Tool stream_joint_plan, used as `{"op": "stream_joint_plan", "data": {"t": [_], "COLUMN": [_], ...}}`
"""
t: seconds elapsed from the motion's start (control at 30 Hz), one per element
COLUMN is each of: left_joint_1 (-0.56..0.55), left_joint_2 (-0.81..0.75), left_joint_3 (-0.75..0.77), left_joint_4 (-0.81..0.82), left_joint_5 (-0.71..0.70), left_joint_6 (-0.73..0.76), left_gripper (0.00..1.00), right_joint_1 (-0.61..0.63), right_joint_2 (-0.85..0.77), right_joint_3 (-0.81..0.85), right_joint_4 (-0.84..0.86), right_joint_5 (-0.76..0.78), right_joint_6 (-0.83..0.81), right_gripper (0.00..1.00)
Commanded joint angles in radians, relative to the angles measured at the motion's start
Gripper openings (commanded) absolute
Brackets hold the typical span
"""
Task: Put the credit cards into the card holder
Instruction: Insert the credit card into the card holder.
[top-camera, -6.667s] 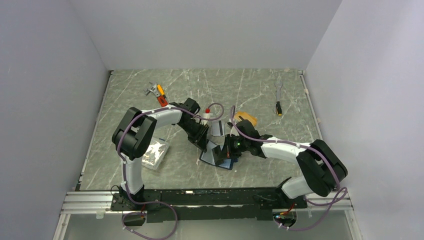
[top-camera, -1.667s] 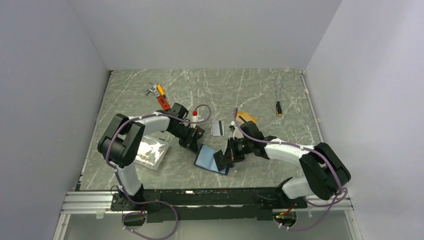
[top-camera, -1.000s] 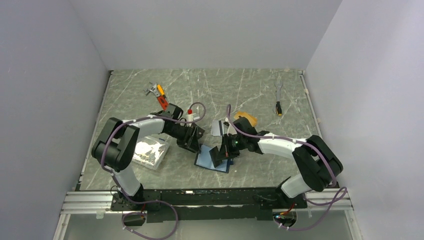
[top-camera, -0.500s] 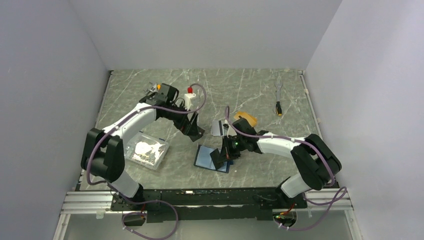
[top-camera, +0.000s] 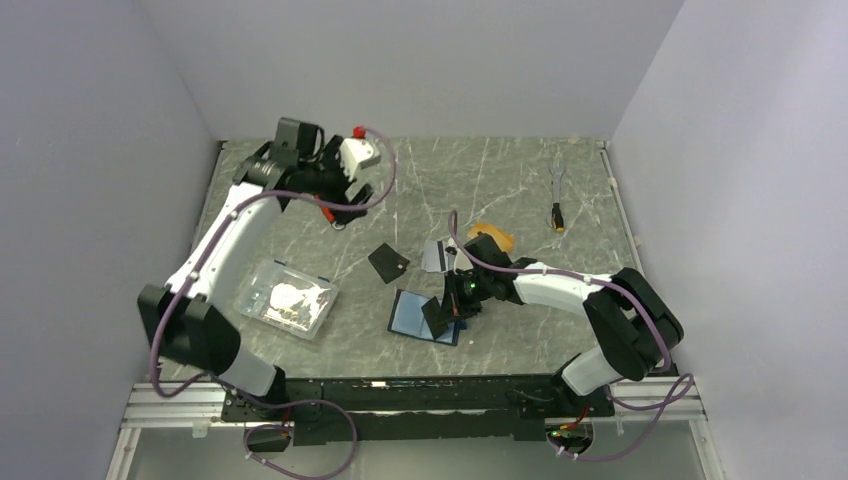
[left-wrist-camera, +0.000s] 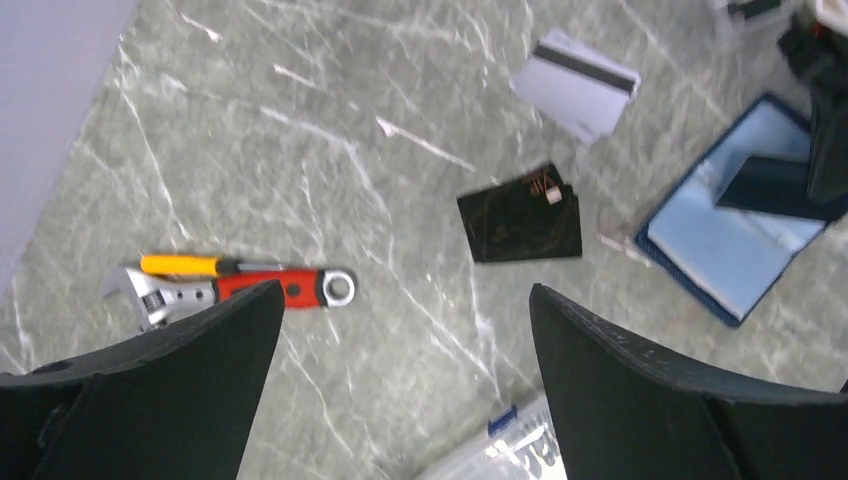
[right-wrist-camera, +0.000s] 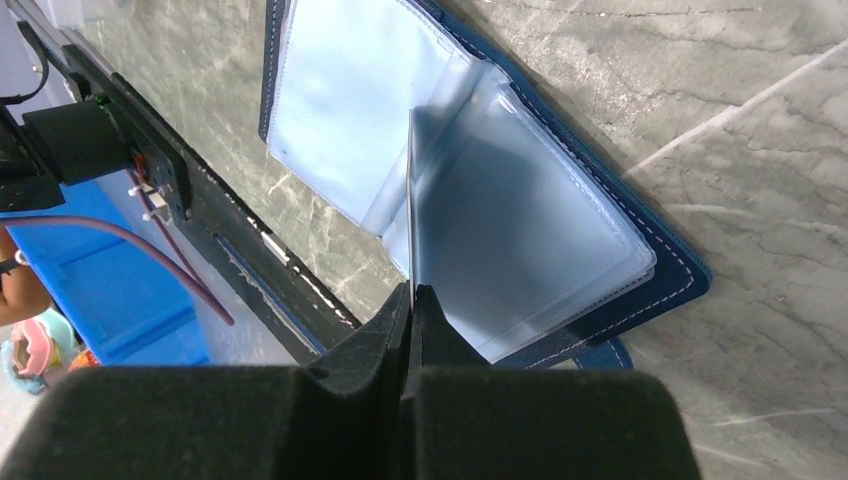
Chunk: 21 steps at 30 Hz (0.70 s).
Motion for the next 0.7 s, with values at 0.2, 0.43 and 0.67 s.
{"op": "stream_joint_plan", "data": {"t": [0.2,0.43,0.67], "left_joint_1": [0.014,-0.159,-0.235], "left_joint_2": [-0.02,-0.306,-0.298], "left_joint_3": [-0.006,-0.473,-0.681], "left_joint_4": [-0.277,0.18,0.219], "left_joint_5": [0.14,-0.027,0.013], "left_joint_6": [0.241,0.342,0.566], "left_gripper": [0.99,0.99,0.99], "right_joint_1": [0.001,0.002,0.002], "right_joint_2": [-0.044,-0.043,-0.039], "right_joint_3": [0.025,0.033,0.045], "right_joint_4": [-0.042,-0.047,-0.091], "right_joint_5": [0.032,0.038,0.046], "right_joint_6": [-0.037,-0.033,-0.047], "right_gripper": [0.0,0.0,0.0]}}
